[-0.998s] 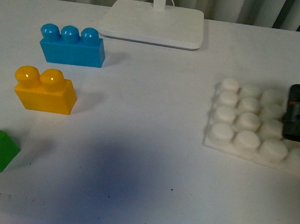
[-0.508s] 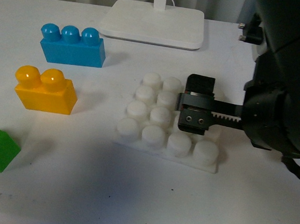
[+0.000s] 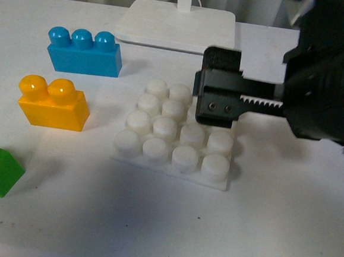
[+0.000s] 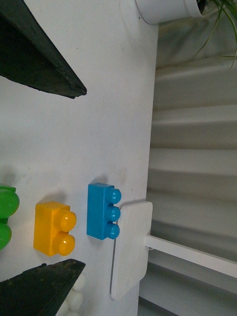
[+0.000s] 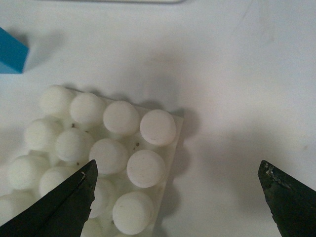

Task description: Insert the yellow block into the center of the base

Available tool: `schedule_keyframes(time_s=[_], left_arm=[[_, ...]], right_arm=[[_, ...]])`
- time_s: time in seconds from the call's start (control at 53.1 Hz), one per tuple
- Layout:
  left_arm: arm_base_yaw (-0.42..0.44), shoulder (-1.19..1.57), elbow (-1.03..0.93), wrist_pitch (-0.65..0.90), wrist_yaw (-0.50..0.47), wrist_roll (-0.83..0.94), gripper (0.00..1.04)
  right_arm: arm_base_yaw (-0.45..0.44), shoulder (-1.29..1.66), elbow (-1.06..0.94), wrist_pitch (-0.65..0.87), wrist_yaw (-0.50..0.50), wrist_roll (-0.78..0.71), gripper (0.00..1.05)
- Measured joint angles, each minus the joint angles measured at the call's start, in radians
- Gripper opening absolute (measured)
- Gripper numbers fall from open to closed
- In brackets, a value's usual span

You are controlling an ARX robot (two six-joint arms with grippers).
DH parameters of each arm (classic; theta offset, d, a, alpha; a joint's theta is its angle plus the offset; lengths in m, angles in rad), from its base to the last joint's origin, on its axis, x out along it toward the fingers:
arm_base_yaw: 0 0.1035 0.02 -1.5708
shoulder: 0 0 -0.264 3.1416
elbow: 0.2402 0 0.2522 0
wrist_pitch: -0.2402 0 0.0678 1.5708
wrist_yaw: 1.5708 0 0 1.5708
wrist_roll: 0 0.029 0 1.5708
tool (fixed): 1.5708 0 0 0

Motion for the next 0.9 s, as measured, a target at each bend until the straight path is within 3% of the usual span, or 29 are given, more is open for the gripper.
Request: schedule_keyframes(time_s=[0.264,0.395,0.584,0.791,0.904], left_arm=[[0.0,0.0,0.0,0.0,0.0,0.0,0.98],[0.0,0.0,0.0,0.0,0.0,0.0,0.98],[0.0,0.0,0.0,0.0,0.0,0.0,0.98],[0.0,0.0,0.0,0.0,0.0,0.0,0.98],[0.0,0.0,0.0,0.0,0.0,0.0,0.98]], right_arm=[[-0.079,-0.329,-0.134,0.092,-0.072,-0.222,0.96],[-0.227,-0.571,-0.248,0.091,-0.166,-0.382,0.96],[-0.482,-0.853,-0.406,0.072,-0.323,-0.45,0.96],[-0.708,-1.073,-0.526,0.058,-0.453,-0.424,0.96],[-0.764,-1.125,-0.542,0.058,-0.452,-0.388,0.96]])
